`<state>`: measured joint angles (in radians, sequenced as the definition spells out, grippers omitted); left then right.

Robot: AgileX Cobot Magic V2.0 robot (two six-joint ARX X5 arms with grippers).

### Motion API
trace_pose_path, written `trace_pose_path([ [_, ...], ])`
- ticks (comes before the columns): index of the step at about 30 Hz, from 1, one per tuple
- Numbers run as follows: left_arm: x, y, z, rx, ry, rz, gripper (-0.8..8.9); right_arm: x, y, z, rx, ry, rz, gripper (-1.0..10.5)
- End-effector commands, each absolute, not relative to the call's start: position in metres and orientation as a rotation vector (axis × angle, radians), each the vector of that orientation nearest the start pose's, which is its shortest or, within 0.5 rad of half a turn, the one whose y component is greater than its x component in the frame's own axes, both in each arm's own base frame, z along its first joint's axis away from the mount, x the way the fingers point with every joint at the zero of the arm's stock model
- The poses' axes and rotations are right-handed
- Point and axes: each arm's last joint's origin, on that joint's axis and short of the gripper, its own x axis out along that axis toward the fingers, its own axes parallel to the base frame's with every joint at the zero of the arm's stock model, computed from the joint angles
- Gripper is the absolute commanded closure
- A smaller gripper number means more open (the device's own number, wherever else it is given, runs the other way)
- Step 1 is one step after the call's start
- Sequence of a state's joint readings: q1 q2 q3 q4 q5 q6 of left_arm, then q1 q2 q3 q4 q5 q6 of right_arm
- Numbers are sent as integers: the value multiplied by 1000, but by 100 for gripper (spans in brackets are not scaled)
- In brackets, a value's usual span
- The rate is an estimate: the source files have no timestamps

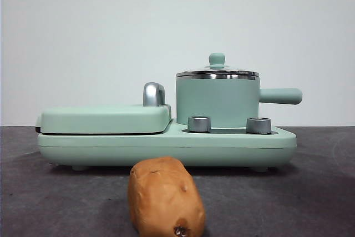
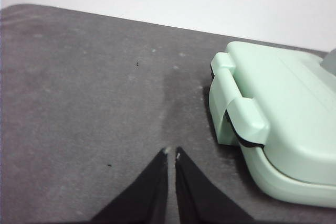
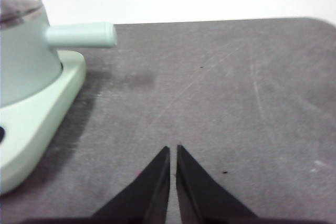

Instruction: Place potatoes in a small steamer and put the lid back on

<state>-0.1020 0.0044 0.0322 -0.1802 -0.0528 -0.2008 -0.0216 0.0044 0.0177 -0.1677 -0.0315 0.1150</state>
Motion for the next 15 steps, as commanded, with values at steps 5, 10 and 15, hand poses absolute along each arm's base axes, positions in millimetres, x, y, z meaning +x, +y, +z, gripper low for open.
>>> trace_pose_path([
  [5,95,-8,155,-382,170,-18,799,94,0,166,421,125,30,935],
  [10,91,-10,177,-434,122,-43,799,85,1,195,462,101,53,935],
  [15,89,-11,207,-441,95,-101,799,75,3,227,441,133,96,935],
])
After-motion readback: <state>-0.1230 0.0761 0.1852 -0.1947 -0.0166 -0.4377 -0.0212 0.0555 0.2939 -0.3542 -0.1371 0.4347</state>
